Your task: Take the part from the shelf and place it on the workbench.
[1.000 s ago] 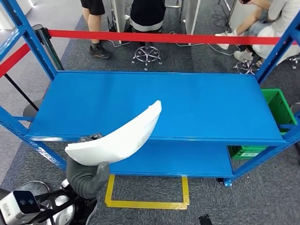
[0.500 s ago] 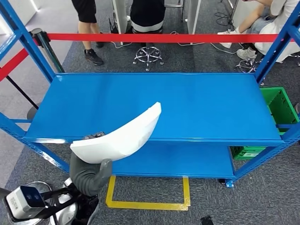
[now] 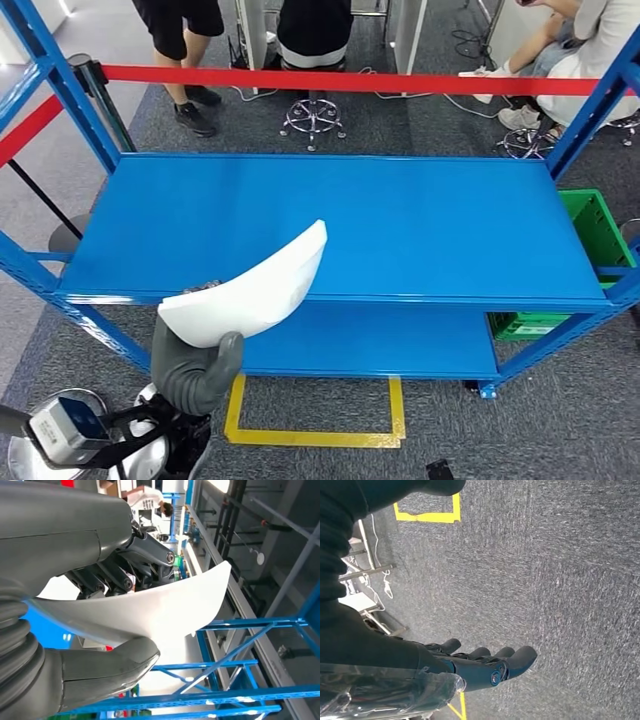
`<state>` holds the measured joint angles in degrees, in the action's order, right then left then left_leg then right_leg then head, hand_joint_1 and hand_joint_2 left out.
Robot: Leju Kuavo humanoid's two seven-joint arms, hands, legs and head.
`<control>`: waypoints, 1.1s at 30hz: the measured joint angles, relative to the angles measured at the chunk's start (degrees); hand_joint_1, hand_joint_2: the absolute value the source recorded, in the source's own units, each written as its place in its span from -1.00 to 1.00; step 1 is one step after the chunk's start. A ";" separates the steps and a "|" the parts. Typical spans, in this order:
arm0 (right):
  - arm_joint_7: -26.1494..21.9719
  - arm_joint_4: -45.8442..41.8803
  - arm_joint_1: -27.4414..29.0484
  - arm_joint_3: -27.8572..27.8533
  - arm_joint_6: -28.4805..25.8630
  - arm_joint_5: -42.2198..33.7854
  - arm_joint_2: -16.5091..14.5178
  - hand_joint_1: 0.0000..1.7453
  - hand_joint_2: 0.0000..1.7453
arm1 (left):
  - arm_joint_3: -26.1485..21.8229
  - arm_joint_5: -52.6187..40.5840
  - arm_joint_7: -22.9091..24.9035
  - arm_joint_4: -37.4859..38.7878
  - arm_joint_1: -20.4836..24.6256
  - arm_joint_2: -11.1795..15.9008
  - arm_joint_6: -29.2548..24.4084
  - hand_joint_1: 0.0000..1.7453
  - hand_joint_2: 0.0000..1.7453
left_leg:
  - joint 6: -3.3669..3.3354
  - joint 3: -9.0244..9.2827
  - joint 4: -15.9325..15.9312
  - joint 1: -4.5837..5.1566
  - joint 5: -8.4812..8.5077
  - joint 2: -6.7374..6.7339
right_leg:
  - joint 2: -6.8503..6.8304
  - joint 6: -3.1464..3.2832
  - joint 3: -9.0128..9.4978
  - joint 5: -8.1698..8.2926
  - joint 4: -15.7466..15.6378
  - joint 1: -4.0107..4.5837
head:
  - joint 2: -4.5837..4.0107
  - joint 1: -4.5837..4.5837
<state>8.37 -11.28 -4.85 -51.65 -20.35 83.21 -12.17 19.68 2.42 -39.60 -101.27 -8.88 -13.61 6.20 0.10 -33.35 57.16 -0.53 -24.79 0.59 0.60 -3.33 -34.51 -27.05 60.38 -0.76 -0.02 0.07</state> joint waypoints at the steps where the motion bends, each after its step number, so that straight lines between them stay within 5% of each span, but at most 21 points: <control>1: 0.07 0.00 -0.01 -0.01 0.02 0.05 0.01 -1.00 1.00 | 0.26 -0.04 0.08 0.09 0.03 0.01 -0.02 1.00 1.00 | -0.25 -0.03 -0.06 -0.06 0.15 -0.07 | -0.06 -0.19 -1.02 -1.70 2.49 0.00 | 0.01 -0.13; 3: 0.15 0.00 -0.01 -0.02 0.08 0.12 0.02 -1.00 1.00 | 0.75 -0.40 0.13 0.34 0.06 0.10 -0.37 1.00 1.00 | -0.54 -0.19 -0.05 0.06 0.28 -0.17 | -0.13 -0.44 -4.07 -5.77 10.16 0.05 | 0.01 -0.35; 5: 0.19 0.00 0.07 -0.04 0.17 0.15 0.02 -1.00 1.00 | 1.13 -0.93 0.09 0.67 0.08 0.24 -0.93 1.00 1.00 | -0.66 -0.36 -0.05 0.16 0.42 -0.22 | -0.13 -0.47 -5.53 -7.06 14.44 0.07 | 0.00 -0.36; 6: 0.20 0.00 0.09 -0.05 0.25 0.16 0.03 -1.00 1.00 | 1.30 -1.08 0.04 0.80 0.10 0.29 -1.15 1.00 1.00 | -0.65 -0.40 -0.05 0.17 0.50 -0.21 | -0.13 -0.41 -4.62 -6.08 13.17 0.07 | 0.00 -0.35; 10: 0.24 -0.02 -0.17 -0.07 0.38 0.16 0.10 -1.00 1.00 | 1.95 -1.71 -0.20 0.99 0.28 0.43 -1.70 1.00 1.00 | 0.12 -0.59 0.05 0.31 1.05 -0.11 | -0.01 0.09 2.95 -0.78 -0.70 0.11 | 0.01 -0.33; 14: 0.26 -0.02 -0.02 -0.12 0.42 0.17 0.15 -1.00 1.00 | 2.56 -2.06 -0.29 1.07 0.50 0.71 -2.27 1.00 1.00 | 1.54 -1.24 -0.09 0.33 1.78 -0.07 | 0.14 1.57 2.48 0.48 -1.63 0.27 | 0.00 -0.25; 16: 0.25 -0.02 -0.05 -0.16 0.45 0.21 0.17 -1.00 1.00 | 2.75 -2.22 -0.31 1.10 0.59 0.81 -2.76 1.00 1.00 | 2.14 -2.51 2.48 0.25 -0.96 -0.10 | 0.00 2.38 1.57 1.37 -1.78 0.08 | 0.01 0.05; 18: 0.23 -0.02 -0.12 -0.17 0.47 0.37 0.20 -1.00 1.00 | 2.97 -2.33 -0.33 1.15 0.68 0.93 -3.28 1.00 1.00 | 2.55 -5.01 9.48 0.17 -6.13 -0.14 | -0.13 2.74 0.32 2.30 -1.76 0.07 | 0.01 0.38; 20: 0.22 -0.02 -0.08 -0.17 0.49 0.55 0.23 -1.00 1.00 | 3.20 -2.22 -0.33 1.27 0.75 1.07 -3.69 1.00 1.00 | 2.66 -6.30 15.20 0.14 -9.16 -0.14 | -0.26 2.72 -1.01 3.27 -1.73 0.15 | 0.01 0.41; 22: 0.20 -0.02 -0.09 -0.17 0.50 0.68 0.26 -1.00 1.00 | 3.42 -1.96 -0.33 1.37 0.81 1.14 -3.95 1.00 1.00 | 2.46 -3.51 12.93 0.14 -8.07 -0.14 | -0.29 2.58 -2.21 4.29 -1.72 0.17 | 0.01 0.41; 25: 0.17 -0.02 -0.11 -0.16 0.50 0.91 0.26 -1.00 1.00 | 3.82 -1.65 -0.36 1.39 1.22 1.18 -4.01 1.00 1.00 | 1.78 4.55 1.17 0.24 -5.06 -0.15 | -0.17 1.93 -3.45 5.78 -1.65 0.32 | 0.01 0.41; 26: 0.16 -0.02 -0.11 -0.15 0.49 0.98 0.27 -1.00 1.00 | 3.96 -1.52 -0.38 1.39 1.37 1.18 -3.98 1.00 1.00 | 1.48 5.69 -0.85 0.34 -4.78 -0.12 | -0.18 1.58 -3.64 6.27 -1.72 0.37 | 0.01 0.41; 29: 0.03 -0.02 -0.05 -0.15 0.49 1.10 0.28 -1.00 1.00 | 4.16 -0.99 -0.42 1.40 1.53 1.16 -4.29 1.00 1.00 | 0.30 5.16 -1.47 0.62 -3.62 -0.13 | -0.26 0.45 -3.86 7.56 -2.40 0.12 | 0.01 0.42; 31: -0.26 -0.02 0.03 -0.13 0.53 1.21 0.28 -1.00 1.00 | 4.16 -0.65 -0.43 1.41 1.63 1.10 -4.67 1.00 1.00 | -0.49 4.13 -1.66 0.46 -2.27 -0.33 | -0.25 -0.10 -4.96 4.92 -0.31 0.00 | 0.02 0.26; 33: -0.56 -0.02 0.03 -0.08 0.61 1.35 0.28 -1.00 1.00 | 4.16 -0.47 -0.43 1.41 1.68 1.08 -4.76 1.00 1.00 | -0.91 2.66 -1.70 0.38 -0.97 -0.45 | -0.28 -0.49 -7.01 -0.88 6.37 -0.02 | 0.02 0.04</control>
<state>7.81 -11.30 -4.82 -51.73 -19.74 84.56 -11.89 23.83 1.95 -40.04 -99.86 -7.21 -12.54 1.44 -0.81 -30.69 55.46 -0.16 -25.76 0.14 0.32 -3.82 -41.52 -27.93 66.75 -0.78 -0.01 0.11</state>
